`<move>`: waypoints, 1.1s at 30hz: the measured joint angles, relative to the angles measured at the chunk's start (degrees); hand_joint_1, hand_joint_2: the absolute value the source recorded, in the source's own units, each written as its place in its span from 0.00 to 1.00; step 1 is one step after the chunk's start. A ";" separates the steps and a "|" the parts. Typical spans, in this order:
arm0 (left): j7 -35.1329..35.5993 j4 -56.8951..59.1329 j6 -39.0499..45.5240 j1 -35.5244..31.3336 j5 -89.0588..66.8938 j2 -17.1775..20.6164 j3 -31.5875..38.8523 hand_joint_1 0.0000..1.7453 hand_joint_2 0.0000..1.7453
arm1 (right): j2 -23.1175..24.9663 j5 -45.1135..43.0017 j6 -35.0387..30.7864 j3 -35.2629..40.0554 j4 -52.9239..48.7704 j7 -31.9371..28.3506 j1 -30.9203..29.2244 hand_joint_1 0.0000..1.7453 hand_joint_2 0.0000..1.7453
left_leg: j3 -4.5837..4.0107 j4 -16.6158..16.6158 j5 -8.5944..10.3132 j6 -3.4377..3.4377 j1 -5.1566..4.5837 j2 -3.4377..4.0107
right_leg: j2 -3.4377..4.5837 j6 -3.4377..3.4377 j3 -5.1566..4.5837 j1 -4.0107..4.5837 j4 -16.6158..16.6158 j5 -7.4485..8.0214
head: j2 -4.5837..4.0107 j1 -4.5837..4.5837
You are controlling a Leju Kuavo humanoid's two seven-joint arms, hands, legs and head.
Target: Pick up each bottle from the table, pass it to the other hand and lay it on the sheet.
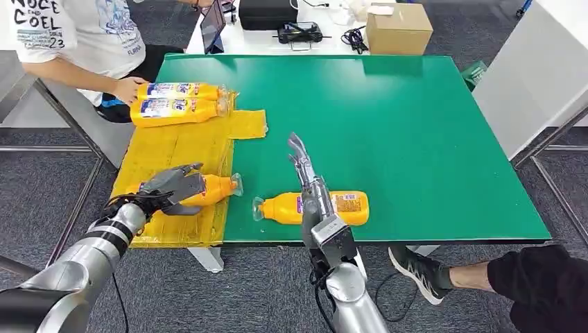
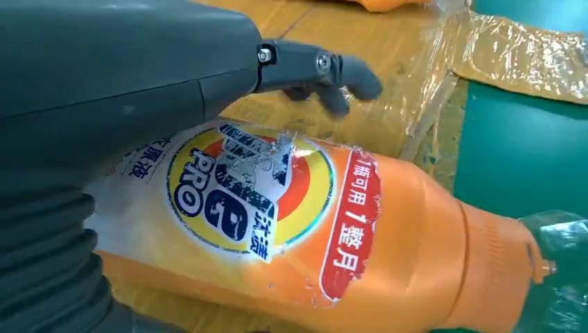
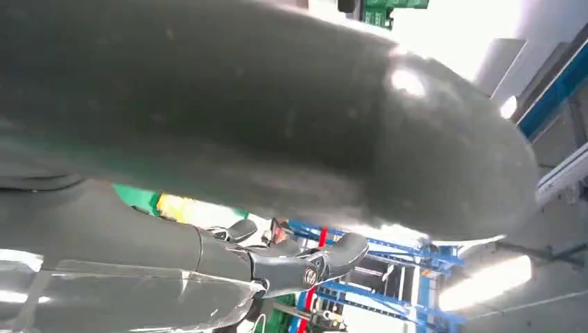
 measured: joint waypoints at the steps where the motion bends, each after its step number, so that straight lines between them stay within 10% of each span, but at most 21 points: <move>1: -0.02 0.02 0.00 0.00 0.09 0.00 0.00 0.00 0.00 | 0.00 0.00 0.00 0.04 0.15 0.00 0.00 0.00 0.00 | 0.00 0.00 0.00 0.00 0.00 0.01 | 0.00 0.00 0.00 0.00 0.00 0.00 | 0.00 -0.02; 13: -5.88 -0.02 -3.82 0.93 7.81 -0.02 1.36 0.00 0.00 | 0.33 -0.07 0.00 0.39 2.47 0.50 -1.44 0.00 0.00 | 0.15 0.00 0.00 0.00 0.00 0.00 | 0.00 0.00 0.12 0.00 -0.01 0.00 | 0.00 -0.02; 22: -1.68 -16.09 30.11 9.08 7.99 -6.91 11.16 0.00 0.00 | 0.46 1.47 -2.16 0.96 2.82 2.08 -0.67 0.00 0.00 | 0.08 0.02 -0.01 0.01 -0.03 0.04 | 0.02 0.01 0.05 -0.02 -0.02 0.01 | 0.00 -0.02; 28: -0.33 -33.73 34.37 13.48 2.84 -10.06 18.47 0.00 0.00 | 0.39 1.97 -2.78 2.12 2.01 2.86 -0.58 0.00 0.00 | 0.08 0.01 -0.06 -0.03 -0.01 0.14 | 0.10 -0.01 -0.03 0.02 -0.04 -0.01 | 0.00 0.00; 29: -1.35 -34.98 37.74 13.87 1.35 -10.40 19.13 0.00 0.00 | 0.39 2.51 -3.10 2.21 1.94 3.23 -0.59 0.00 1.00 | 0.07 0.01 -0.06 -0.03 0.02 0.09 | 0.08 -0.01 -0.02 0.02 -0.03 -0.02 | 0.00 0.00; 30: -2.39 -35.81 40.54 14.22 1.38 -10.65 19.70 0.00 1.00 | 0.35 3.52 -3.52 2.32 1.90 3.92 -0.60 0.00 1.00 | 0.07 0.00 -0.05 -0.03 0.03 0.09 | 0.09 -0.02 -0.02 0.03 -0.02 -0.02 | 0.00 0.00; 33: -5.22 -41.40 42.00 15.37 10.49 -11.82 22.87 0.00 1.00 | -0.71 12.38 -7.42 3.19 1.94 9.96 -0.59 0.00 1.00 | 0.08 0.00 -0.06 -0.03 0.03 0.19 | 0.12 -0.02 -0.02 0.02 -0.03 -0.02 | 0.00 0.00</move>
